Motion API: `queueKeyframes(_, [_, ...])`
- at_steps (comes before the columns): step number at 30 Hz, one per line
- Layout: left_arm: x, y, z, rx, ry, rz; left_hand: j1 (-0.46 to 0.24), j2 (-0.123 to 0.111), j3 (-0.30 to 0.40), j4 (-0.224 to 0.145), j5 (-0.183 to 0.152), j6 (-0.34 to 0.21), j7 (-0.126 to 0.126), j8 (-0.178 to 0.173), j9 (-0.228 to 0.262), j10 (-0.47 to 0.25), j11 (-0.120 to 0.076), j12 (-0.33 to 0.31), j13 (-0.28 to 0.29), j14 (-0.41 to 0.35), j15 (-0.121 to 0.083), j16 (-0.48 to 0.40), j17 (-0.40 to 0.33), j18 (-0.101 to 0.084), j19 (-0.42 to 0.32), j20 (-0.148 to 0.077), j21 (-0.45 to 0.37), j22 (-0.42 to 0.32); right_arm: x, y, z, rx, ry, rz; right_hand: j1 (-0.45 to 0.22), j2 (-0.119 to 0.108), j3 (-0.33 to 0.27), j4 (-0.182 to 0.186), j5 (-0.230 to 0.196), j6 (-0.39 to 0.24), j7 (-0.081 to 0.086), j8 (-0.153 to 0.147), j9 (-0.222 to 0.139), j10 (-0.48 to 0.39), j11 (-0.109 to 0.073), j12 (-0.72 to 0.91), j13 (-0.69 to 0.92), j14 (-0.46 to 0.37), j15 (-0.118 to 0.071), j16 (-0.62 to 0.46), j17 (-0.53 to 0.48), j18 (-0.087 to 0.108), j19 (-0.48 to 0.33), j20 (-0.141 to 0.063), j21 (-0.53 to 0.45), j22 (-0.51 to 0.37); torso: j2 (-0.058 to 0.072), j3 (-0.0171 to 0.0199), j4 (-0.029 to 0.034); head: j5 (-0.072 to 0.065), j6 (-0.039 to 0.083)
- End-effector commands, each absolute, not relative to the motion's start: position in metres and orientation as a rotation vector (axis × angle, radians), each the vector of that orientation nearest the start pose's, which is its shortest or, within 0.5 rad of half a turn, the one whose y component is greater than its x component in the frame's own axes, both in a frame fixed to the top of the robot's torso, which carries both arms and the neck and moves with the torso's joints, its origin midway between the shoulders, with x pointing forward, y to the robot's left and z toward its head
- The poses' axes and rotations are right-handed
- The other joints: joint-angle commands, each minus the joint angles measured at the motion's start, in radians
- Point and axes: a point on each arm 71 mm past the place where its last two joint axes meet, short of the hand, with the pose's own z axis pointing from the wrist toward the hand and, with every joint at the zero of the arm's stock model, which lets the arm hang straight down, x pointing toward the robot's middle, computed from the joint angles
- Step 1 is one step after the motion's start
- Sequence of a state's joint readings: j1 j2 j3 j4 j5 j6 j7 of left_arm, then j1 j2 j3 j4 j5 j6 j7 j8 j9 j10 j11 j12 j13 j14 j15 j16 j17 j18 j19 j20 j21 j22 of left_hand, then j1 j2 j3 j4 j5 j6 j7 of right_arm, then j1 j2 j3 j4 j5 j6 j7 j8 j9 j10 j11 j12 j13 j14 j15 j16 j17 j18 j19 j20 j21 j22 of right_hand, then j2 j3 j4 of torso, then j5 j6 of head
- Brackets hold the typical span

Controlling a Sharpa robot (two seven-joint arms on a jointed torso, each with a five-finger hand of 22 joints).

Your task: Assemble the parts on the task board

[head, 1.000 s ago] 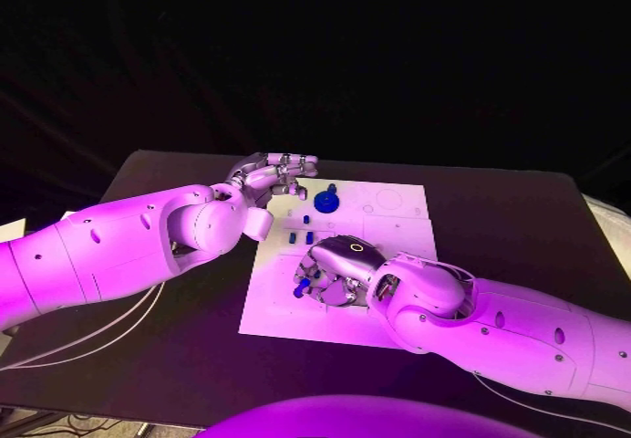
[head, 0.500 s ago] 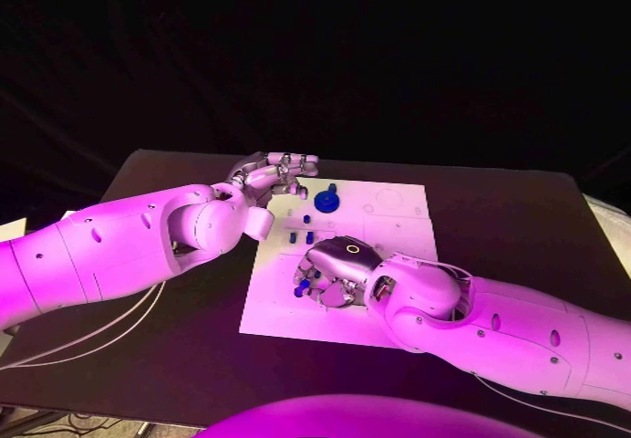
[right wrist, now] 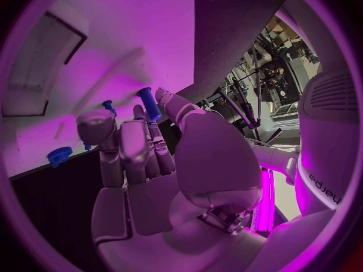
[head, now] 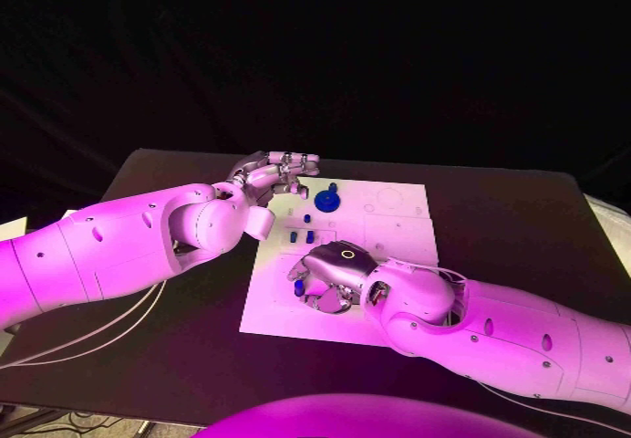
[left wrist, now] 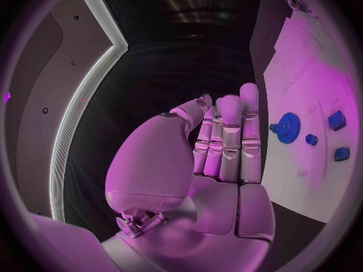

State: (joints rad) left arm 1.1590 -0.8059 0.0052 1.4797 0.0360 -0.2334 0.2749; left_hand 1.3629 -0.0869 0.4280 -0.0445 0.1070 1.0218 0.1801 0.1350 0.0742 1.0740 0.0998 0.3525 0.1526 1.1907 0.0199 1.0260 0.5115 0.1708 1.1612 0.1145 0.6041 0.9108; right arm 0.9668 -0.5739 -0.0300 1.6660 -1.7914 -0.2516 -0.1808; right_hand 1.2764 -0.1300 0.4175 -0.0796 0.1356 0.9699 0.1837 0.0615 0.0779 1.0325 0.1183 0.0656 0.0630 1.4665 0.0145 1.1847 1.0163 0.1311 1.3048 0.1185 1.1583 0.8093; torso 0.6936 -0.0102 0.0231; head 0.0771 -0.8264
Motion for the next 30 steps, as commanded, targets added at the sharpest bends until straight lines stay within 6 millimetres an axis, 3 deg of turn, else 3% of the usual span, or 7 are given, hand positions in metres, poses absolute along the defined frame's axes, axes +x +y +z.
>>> queueKeyframes(1, [0.494,0.197,-0.192,-1.225,1.525,-1.591,0.000,0.010,-0.006,-0.001,0.002,-0.006,-0.001,0.006,-0.001,-0.007,0.000,0.005,0.001,-0.005,-0.002,-0.003,0.000,0.012,-0.001,0.004,-0.007,-0.001,0.375,-0.029,-0.248,-0.534,1.662,0.930,-0.005,-0.003,-0.018,0.001,0.004,-0.009,0.003,0.000,-0.004,-0.017,0.004,0.004,0.001,0.008,0.009,-0.006,-0.004,0.005,-0.009,0.000,-0.009,-0.007,0.000,0.0003,-0.0002,0.001,0.001])
queueKeyframes(12, [0.495,0.199,-0.192,-1.227,1.529,-1.589,0.000,0.010,-0.007,-0.002,0.002,-0.007,0.000,0.008,-0.001,-0.009,0.000,0.009,0.002,-0.006,-0.002,-0.003,-0.002,0.012,0.000,0.004,-0.008,-0.002,0.369,-0.047,-0.232,-0.433,1.581,0.985,0.009,0.011,-0.056,0.005,0.030,-0.011,0.004,0.004,-0.007,-0.017,0.003,0.025,0.004,0.007,0.010,-0.007,-0.011,0.005,-0.008,0.006,-0.009,-0.009,-0.002,0.0015,-0.0028,0.002,0.003])
queueKeyframes(17, [0.495,0.201,-0.193,-1.229,1.526,-1.583,0.000,0.010,-0.007,-0.002,0.002,-0.007,0.000,0.008,-0.001,-0.009,0.000,0.009,0.002,-0.006,-0.002,-0.004,-0.002,0.012,0.000,0.004,-0.009,-0.003,0.373,-0.082,-0.218,-0.310,1.623,0.970,0.008,0.025,-0.067,0.016,0.036,-0.004,-0.010,0.006,-0.007,0.042,-0.012,0.062,0.009,0.006,0.000,-0.013,-0.023,0.004,0.000,0.001,-0.002,0.001,-0.008,0.0035,-0.0141,-0.004,0.007])
queueKeyframes(20, [0.495,0.203,-0.193,-1.230,1.525,-1.581,0.000,0.010,-0.007,-0.002,0.002,-0.007,0.000,0.008,-0.001,-0.009,0.000,0.009,0.002,-0.006,-0.002,-0.004,-0.002,0.012,0.000,0.004,-0.009,-0.003,0.379,-0.109,-0.212,-0.209,1.699,0.927,-0.002,0.034,-0.069,0.031,0.038,0.012,-0.011,0.011,-0.005,0.129,-0.026,0.104,0.022,0.016,-0.010,0.010,0.006,-0.001,0.017,-0.007,0.020,0.036,-0.012,0.0037,-0.0232,-0.009,0.019])
queueKeyframes(23, [0.495,0.204,-0.193,-1.231,1.524,-1.578,0.000,0.010,-0.007,-0.002,0.002,-0.007,0.000,0.008,-0.001,-0.009,0.000,0.009,0.002,-0.006,-0.002,-0.004,-0.002,0.012,0.000,0.004,-0.009,-0.003,0.384,-0.136,-0.208,-0.098,1.771,0.874,-0.028,0.030,-0.090,0.055,0.042,0.042,-0.031,0.025,0.000,0.245,-0.054,0.170,0.058,0.037,-0.030,0.074,0.088,-0.014,0.052,-0.023,0.070,0.115,-0.017,0.0037,-0.0322,-0.016,0.020])
queueKeyframes(26, [0.495,0.205,-0.193,-1.233,1.523,-1.574,0.000,0.010,-0.007,-0.002,0.002,-0.007,0.000,0.008,-0.001,-0.009,0.000,0.009,0.002,-0.006,-0.002,-0.004,-0.002,0.012,0.000,0.004,-0.009,-0.003,0.386,-0.162,-0.208,0.014,1.822,0.812,-0.056,0.021,-0.129,0.084,0.080,0.068,-0.056,0.044,0.005,0.327,-0.081,0.270,0.133,0.042,-0.053,0.088,0.098,-0.018,0.066,-0.049,0.089,0.140,-0.021,0.0030,-0.0412,-0.027,0.022])
queueKeyframes(30, [0.495,0.206,-0.194,-1.233,1.523,-1.573,0.000,0.010,-0.007,-0.002,0.002,-0.007,0.000,0.008,-0.001,-0.009,0.000,0.009,0.002,-0.006,-0.002,-0.004,-0.002,0.012,0.000,0.004,-0.009,-0.003,0.385,-0.189,-0.213,0.099,1.873,0.712,-0.062,0.024,-0.208,0.141,0.144,0.066,-0.073,0.072,0.007,0.242,-0.085,0.580,0.450,0.046,-0.070,0.117,0.122,-0.027,0.076,-0.058,0.110,0.171,-0.024,0.0035,-0.0485,-0.036,0.020])
